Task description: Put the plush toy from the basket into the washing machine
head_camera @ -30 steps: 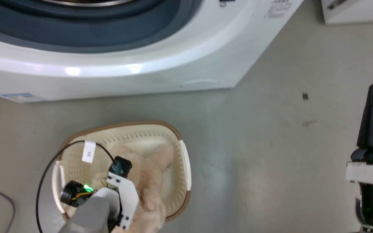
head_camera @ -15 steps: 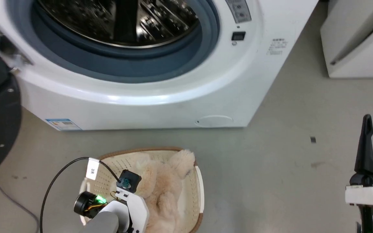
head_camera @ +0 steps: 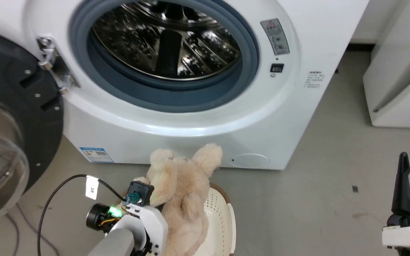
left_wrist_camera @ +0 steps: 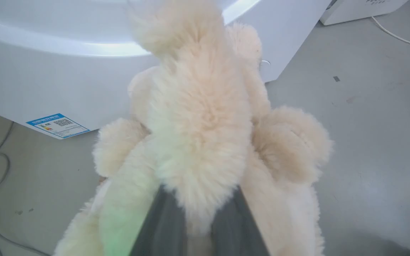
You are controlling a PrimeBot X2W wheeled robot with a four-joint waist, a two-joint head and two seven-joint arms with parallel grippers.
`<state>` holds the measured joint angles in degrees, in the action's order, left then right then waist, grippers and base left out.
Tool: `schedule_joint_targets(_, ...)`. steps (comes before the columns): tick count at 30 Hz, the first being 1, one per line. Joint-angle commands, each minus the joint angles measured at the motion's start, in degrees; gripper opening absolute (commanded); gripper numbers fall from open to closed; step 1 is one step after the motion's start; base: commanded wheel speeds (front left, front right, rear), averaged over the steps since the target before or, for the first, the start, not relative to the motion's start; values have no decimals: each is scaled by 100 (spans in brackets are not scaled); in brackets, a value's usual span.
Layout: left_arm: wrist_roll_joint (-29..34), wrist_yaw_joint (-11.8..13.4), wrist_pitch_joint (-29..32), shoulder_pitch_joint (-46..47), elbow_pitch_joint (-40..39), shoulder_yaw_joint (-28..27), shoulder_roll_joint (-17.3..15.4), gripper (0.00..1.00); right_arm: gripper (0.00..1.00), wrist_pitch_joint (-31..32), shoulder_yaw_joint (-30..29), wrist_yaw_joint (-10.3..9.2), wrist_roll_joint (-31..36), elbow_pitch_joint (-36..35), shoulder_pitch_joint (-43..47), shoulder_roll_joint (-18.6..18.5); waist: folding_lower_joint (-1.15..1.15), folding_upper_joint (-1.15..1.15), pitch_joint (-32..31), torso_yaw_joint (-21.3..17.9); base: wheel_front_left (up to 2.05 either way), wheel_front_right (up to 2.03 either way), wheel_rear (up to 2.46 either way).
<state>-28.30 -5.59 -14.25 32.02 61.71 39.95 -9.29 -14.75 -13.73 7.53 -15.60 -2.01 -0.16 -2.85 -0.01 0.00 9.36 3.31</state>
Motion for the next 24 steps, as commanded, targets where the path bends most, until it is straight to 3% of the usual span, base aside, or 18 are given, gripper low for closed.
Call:
schedule_joint_targets(1,3,65,-67,-72,-163,-64,-30,0,100,-25,-10,-4,40,15,93,-3,1,0,-100,79,0,0,0)
schedule_joint_targets(14,592,803,-73,-818,-2846,-1079,-421,0,100,-25,44,-4,53,-10,221,-3,1,0,-259,150,0,0,0)
schedule_joint_targets(18,787,1007,-74,-779,-3297,-1441,-356,0,100,-25,105,-4,59,-29,165,-3,1,0,-161,72,0,0,0)
schedule_joint_targets(24,945,1073,-74,-394,-3362,-1982,-164,0,100,-25,244,-4,54,-69,-67,-3,1,0,190,-183,0,0,0)
